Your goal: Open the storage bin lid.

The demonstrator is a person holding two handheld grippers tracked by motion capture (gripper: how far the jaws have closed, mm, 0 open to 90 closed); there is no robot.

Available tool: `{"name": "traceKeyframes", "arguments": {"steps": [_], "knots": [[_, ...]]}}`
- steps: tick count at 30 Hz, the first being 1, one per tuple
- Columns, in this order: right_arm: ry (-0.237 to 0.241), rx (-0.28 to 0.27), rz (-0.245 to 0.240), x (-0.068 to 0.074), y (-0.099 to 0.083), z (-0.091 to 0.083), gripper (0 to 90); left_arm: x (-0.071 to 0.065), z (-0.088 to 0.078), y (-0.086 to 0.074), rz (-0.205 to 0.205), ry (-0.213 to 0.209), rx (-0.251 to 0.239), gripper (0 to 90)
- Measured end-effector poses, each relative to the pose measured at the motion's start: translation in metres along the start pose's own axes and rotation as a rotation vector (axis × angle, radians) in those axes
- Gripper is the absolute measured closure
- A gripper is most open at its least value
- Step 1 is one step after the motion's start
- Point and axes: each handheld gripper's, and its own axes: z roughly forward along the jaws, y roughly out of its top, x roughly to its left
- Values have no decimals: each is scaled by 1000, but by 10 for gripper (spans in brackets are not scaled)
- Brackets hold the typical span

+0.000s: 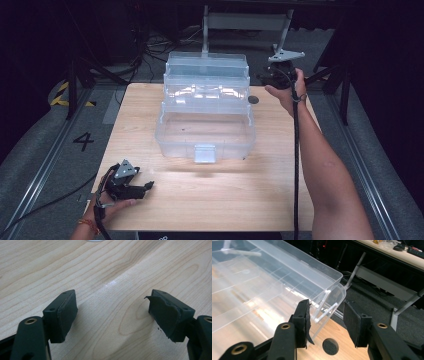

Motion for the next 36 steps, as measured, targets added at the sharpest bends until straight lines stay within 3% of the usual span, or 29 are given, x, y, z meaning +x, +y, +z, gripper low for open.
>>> {"name": "traceKeyframes", "arguments": {"steps": [14,17,19,22,29,36], "knots": [[43,26,-39,14,-24,-31,458,0,0,0,3,2,1,234],[58,50,-28,16,-28,-34,433,0,0,0,6,4,2,233],[46,50,-50,19,-33,-38,431,0,0,0,8,4,2,233],[67,56,-37,22,-38,-44,404,0,0,0,8,5,2,232],[69,47,-55,31,-54,-60,393,0,0,0,7,4,3,232],[80,77,-68,39,-72,-70,381,0,0,1,11,3,4,227]]}}
